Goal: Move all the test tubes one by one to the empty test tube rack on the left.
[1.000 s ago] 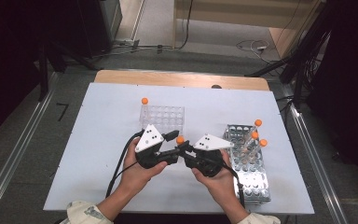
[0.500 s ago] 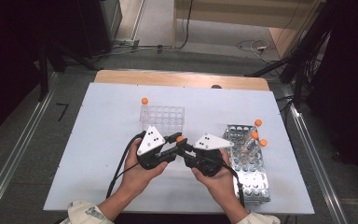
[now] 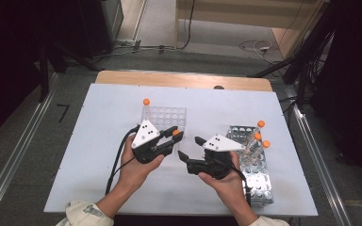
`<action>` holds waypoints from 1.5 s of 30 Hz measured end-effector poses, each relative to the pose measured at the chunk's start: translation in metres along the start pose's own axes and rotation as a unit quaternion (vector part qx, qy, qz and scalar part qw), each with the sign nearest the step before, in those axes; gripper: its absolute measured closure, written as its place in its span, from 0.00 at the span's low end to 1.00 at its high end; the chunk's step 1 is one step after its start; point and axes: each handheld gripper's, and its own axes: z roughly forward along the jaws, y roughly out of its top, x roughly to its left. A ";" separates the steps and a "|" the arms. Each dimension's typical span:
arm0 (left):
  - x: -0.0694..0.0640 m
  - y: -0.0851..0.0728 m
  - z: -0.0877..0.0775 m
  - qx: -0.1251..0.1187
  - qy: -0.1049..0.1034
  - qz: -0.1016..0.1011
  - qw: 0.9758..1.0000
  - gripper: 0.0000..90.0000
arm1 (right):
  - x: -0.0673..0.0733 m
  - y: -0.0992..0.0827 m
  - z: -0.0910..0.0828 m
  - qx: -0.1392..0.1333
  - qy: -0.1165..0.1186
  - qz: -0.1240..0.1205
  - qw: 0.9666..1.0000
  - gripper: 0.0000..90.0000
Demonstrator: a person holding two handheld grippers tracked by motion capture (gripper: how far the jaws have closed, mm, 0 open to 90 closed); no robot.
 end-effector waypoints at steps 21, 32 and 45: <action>0.061 0.038 0.016 -0.012 0.094 -0.018 0.995 0.78 | -0.017 -0.027 -0.042 -0.001 -0.025 0.013 1.000 0.25; 0.088 0.049 0.041 -0.011 0.152 -0.016 0.988 0.78 | -0.018 -0.030 -0.044 -0.001 -0.025 0.015 1.000 0.25; 0.111 0.043 0.052 -0.006 0.194 -0.015 0.981 0.78 | -0.018 -0.031 -0.045 -0.003 -0.022 0.017 1.000 0.26</action>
